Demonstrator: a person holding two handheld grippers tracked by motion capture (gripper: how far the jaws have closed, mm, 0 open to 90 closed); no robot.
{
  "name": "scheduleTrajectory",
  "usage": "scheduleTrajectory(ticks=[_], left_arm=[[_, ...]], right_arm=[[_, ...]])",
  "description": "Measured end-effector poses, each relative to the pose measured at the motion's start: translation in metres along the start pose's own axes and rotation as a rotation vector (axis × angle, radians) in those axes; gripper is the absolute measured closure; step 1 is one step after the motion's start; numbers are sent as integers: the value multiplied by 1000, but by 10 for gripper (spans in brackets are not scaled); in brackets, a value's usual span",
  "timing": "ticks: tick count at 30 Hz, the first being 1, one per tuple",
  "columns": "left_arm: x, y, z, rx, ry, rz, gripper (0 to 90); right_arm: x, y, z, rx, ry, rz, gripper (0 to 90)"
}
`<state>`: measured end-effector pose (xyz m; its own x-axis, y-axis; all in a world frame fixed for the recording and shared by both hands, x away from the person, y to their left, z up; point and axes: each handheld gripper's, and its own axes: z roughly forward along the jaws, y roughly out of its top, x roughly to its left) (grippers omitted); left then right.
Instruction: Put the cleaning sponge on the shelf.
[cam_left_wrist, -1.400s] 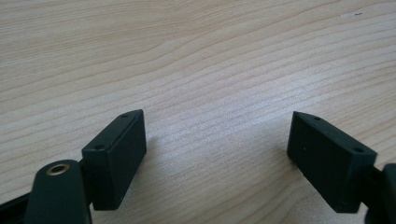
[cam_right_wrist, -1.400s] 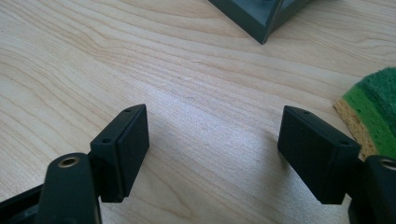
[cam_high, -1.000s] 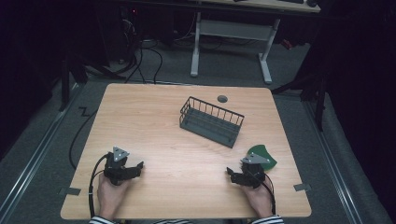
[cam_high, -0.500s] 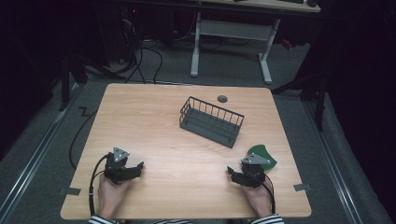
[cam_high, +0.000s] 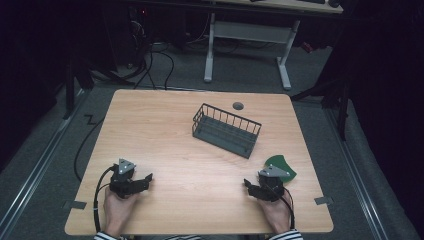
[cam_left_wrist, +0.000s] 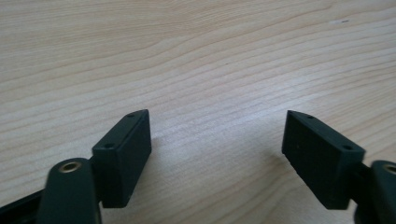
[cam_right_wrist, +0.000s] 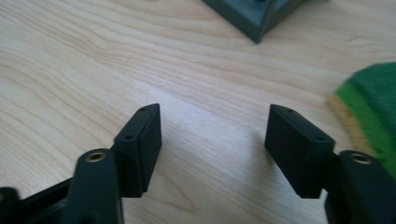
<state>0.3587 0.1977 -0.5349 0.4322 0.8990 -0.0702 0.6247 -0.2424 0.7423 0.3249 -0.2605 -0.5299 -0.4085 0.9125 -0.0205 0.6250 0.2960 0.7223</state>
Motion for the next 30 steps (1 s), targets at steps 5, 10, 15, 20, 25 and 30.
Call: scheduleTrajectory(ticks=[5,10,15,20,25,30], left_arm=[[-2,4,-8,25,-2,29,296],[-6,12,-14,22,-54,24,298],[-13,21,-14,33,-133,29,313],[-20,45,-12,36,-158,44,307],[-29,68,-6,20,-174,60,308],[-36,89,2,6,-195,75,320]], right_arm=[[-1,-2,-24,-117,-37,-2,432],[-8,-4,-36,-133,-10,-8,500],[-14,-5,-40,-142,4,18,510],[-24,0,-50,-173,35,18,434],[-35,7,-55,-179,70,58,420],[-43,17,-59,-175,89,99,427]])
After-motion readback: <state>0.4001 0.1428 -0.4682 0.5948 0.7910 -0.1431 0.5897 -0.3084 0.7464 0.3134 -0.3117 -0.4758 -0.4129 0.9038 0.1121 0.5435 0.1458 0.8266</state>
